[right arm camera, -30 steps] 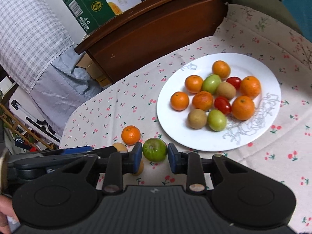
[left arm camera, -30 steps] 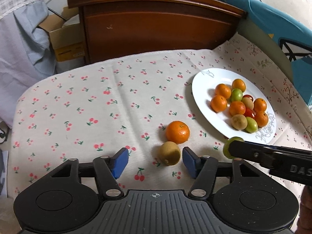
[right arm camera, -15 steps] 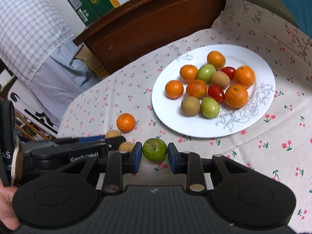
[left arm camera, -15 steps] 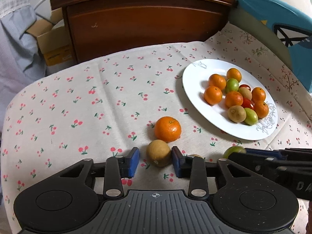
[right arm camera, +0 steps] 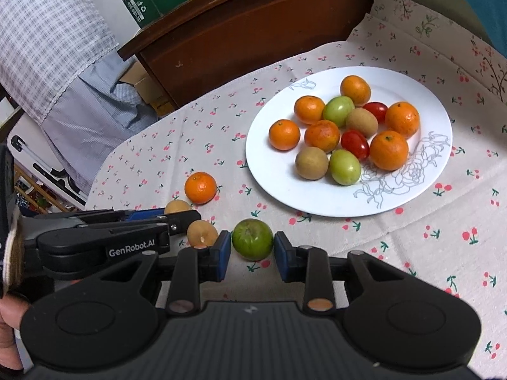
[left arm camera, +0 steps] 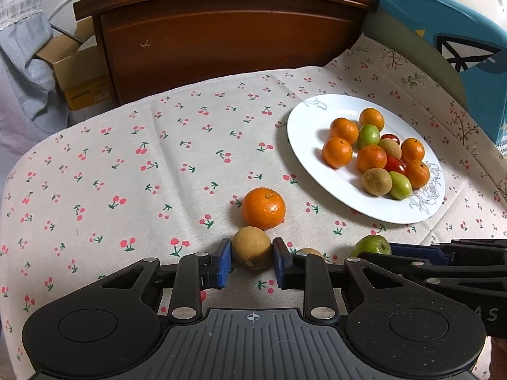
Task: Organize fruits
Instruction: 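Carry the kiwi and green plum over the white plate with both tools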
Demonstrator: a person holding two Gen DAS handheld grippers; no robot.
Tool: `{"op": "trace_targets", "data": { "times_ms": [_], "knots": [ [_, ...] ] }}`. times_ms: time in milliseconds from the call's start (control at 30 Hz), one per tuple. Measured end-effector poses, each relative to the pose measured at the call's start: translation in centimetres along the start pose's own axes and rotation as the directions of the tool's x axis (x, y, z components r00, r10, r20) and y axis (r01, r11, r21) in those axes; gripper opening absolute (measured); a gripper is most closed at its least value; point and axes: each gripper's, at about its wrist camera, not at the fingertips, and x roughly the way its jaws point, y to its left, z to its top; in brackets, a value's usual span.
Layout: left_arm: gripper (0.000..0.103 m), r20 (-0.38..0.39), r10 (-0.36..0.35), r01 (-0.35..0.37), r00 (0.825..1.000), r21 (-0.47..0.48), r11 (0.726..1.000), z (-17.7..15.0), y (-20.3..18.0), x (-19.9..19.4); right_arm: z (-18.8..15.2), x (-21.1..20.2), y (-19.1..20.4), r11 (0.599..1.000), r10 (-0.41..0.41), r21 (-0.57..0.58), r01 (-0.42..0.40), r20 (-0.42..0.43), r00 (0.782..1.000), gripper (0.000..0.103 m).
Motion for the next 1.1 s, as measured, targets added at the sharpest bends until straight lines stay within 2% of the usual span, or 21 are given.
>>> {"op": "trace_targets", "data": {
  "times_ms": [167,500,767,1100],
  "knots": [
    [0.025,0.021,-0.012,0.013,1.0,-0.014,1.0,0.2,0.1,-0.9,0.3,-0.4,0.1,1.0,0.014,0.001,-0.014,0.012,1.0,0.029],
    [0.025,0.119,-0.037,0.043,0.992,-0.045,0.998,1.7,0.2,-3.6,1.8,-2.3,0.0,0.998,0.043,0.031,-0.046,0.08,0.996,0.029],
    [0.025,0.19,-0.063,0.071,0.98,-0.037,0.997,3.2,-0.3,-4.9,4.0,-4.7,-0.9,0.997,0.047,0.058,-0.058,0.178,0.983,0.029],
    [0.025,0.225,-0.11,0.112,0.968,0.001,0.994,4.4,-1.6,-5.0,6.4,-6.6,-2.4,0.996,0.025,0.081,-0.046,0.247,0.969,0.029]
  ]
}}
